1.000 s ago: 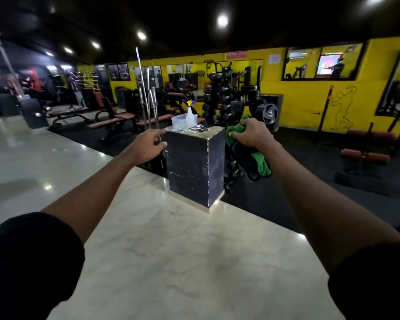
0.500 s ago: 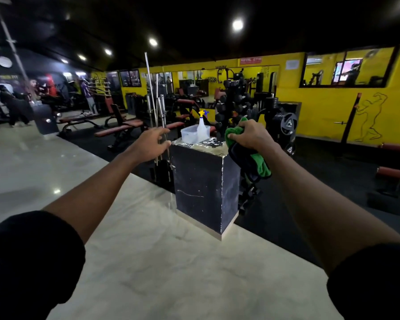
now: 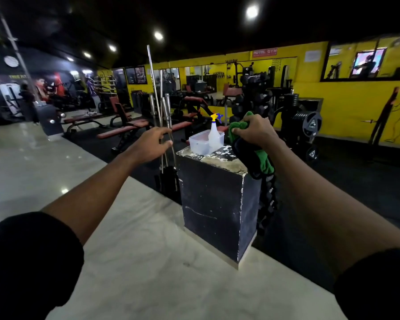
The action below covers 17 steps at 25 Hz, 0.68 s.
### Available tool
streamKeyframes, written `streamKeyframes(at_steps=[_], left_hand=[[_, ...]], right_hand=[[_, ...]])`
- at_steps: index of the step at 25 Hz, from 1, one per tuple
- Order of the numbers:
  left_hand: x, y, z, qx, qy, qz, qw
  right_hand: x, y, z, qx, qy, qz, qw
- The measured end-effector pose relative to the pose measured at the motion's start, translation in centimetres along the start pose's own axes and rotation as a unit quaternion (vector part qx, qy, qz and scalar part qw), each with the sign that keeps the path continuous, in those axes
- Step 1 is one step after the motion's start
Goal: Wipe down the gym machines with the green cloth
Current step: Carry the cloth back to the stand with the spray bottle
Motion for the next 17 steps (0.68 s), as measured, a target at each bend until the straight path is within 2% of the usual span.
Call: streamKeyframes(at_steps=[6, 10, 17], left_hand=[[6.6, -3.0, 13.9, -0.020, -0.055, -0.032, 0.998], [10.7, -4.8, 22.4, 0.001, -0.060, -0.037, 0.998], [18.1, -8.8, 37.9, 0.013, -0.059, -0.043, 0.997]], right_hand=[[-1.9, -8.3, 12.6, -0.010, -0.020, -0.024, 0.999], [-3.2, -12.5, 19.9, -0.013, -0.059, -0.025, 0.998], [-5.7, -19.4, 33.8, -0.019, -0.070, -0.042, 0.996]])
Point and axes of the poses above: each hand's wrist, its own z-axis towards the middle knuckle, its own y-axis out of the back of the hand, x = y × z, the point moved 7 cm from there along z, towards the middle knuckle, and after that the axes turned 8 degrees about y, right-handed, at the moved point
